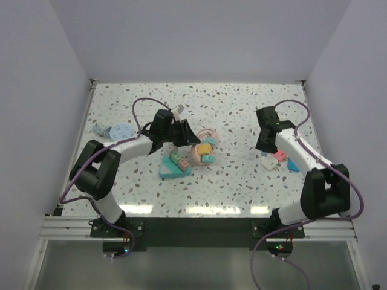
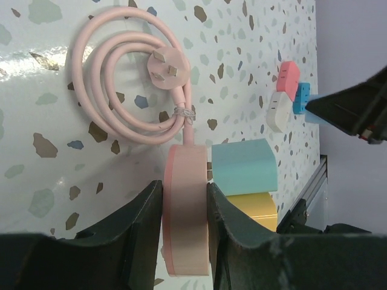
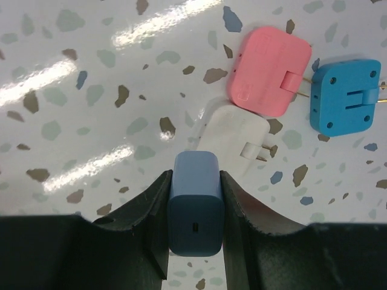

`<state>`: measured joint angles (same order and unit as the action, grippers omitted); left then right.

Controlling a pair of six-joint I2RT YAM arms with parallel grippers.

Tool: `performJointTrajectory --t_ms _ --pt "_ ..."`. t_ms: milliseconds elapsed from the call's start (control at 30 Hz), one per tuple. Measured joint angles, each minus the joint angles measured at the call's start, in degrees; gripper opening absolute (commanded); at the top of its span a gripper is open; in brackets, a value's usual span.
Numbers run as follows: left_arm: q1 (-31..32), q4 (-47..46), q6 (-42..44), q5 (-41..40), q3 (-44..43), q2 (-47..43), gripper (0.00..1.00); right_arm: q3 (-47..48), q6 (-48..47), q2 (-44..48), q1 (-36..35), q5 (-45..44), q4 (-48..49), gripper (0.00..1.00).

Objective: Pull the plug off the socket

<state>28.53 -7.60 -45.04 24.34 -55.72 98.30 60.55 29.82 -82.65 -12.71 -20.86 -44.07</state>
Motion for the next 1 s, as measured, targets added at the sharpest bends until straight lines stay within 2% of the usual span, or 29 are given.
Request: performJointTrajectory --t_ms 67,133,167,267,300,333,367,400,467,533,567,733,867,1000 --pt "0.1 0.0 0.3 0.7 0.0 -0.3 0.0 0.0 0.8 -2.8 1.2 -1.2 1.1 0.11" --pt "0.2 0.0 0.6 1.2 0.0 -0.7 0.0 0.0 1.3 -5.5 2.5 -2.4 2.3 0.15" --pt "0.3 0.0 0.7 1.3 0.1 -0.9 0.0 0.0 1.5 -7.0 3.4 -2.7 2.9 0.25" --pt "0.4 0.0 1.2 1.6 0.6 -1.2 0.0 0.4 1.8 -11.3 6.1 -3.6 3.8 0.41" --pt "0.4 0.0 1.3 1.6 0.8 -1.3 0.0 0.9 1.7 -12.6 7.0 -4.3 4.0 0.53" --pt "0.4 0.0 1.3 1.7 1.0 -1.4 0.0 1.4 1.8 -13.0 7.7 -4.2 4.3 0.55" --pt "0.5 0.0 1.4 1.7 1.2 -1.4 0.0 1.7 1.8 -13.2 8.3 -4.1 4.7 0.59" --pt "0.5 0.0 1.4 1.7 1.3 -1.4 0.0 2.0 1.7 -13.3 8.7 -4.1 4.9 0.69" --pt "0.5 0.0 1.4 1.7 1.6 -1.4 0.0 2.1 1.5 -13.0 9.0 -3.6 5.3 0.78" --pt "0.5 0.0 1.4 1.7 1.6 -1.5 0.0 2.1 1.3 -11.7 9.0 -2.7 5.5 0.95" --pt "0.5 0.0 1.4 1.7 1.6 -1.5 0.0 2.1 1.1 -10.5 9.0 -1.7 5.6 0.98" --pt "0.8 0.0 1.4 1.7 1.6 -1.5 0.0 2.1 -0.1 0.9 9.0 4.6 6.1 0.98" --pt "1.2 0.0 1.4 1.8 1.6 -1.5 0.0 0.5 -1.0 10.6 8.7 15.0 8.9 0.98" --pt "1.6 -0.2 1.4 2.0 1.6 -1.5 0.0 -1.1 -0.9 13.0 5.0 27.3 13.2 0.98"
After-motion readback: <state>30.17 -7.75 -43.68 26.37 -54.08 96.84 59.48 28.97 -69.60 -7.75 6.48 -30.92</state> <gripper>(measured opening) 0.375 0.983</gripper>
